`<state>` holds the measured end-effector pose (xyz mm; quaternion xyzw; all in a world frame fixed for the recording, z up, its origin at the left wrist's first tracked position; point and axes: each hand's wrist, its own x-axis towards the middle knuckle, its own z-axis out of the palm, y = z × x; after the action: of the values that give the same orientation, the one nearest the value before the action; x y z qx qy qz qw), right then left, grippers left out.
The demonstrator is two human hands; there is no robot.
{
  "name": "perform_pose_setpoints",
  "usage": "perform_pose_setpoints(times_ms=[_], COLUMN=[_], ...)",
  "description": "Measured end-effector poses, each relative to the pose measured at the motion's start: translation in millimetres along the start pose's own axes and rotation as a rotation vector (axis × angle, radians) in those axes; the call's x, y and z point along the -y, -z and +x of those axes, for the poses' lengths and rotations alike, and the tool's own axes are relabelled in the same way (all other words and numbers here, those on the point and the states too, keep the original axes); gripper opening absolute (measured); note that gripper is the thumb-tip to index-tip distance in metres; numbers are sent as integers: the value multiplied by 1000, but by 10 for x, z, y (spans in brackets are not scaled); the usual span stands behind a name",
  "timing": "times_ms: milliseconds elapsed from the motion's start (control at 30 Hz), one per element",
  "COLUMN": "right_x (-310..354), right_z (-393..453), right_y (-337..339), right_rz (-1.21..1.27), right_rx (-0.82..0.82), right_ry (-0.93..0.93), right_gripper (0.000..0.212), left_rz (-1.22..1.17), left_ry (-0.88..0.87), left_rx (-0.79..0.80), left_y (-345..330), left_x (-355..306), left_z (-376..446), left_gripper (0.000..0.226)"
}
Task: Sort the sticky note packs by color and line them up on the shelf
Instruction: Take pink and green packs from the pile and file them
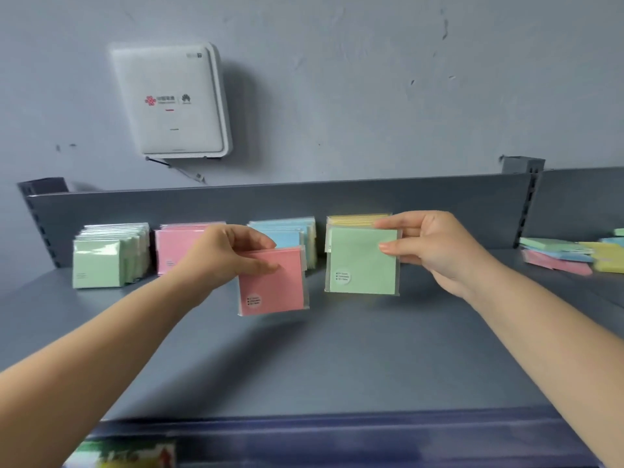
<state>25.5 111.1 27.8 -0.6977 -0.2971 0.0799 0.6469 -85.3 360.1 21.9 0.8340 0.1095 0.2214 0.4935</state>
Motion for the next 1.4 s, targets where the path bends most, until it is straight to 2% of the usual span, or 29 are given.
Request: perform_pose_setpoints(times_ms=[333, 733, 1400], right_x=[1, 40, 136], right_z=[34, 244, 675], right_y=[-449, -1091, -2687], right_rz=[-26, -26, -110], right_rx=[30, 139, 38], right_ry=[-17, 3, -23], right_gripper=[32, 31, 32], left_rz=[-23, -6, 19], left_ry=[-1, 40, -15], left_rx=[-33, -184, -79], left_y=[309, 869, 2402], left_x=[162, 391, 1071], left_z=[-179, -398, 29], left_gripper=[27, 27, 25])
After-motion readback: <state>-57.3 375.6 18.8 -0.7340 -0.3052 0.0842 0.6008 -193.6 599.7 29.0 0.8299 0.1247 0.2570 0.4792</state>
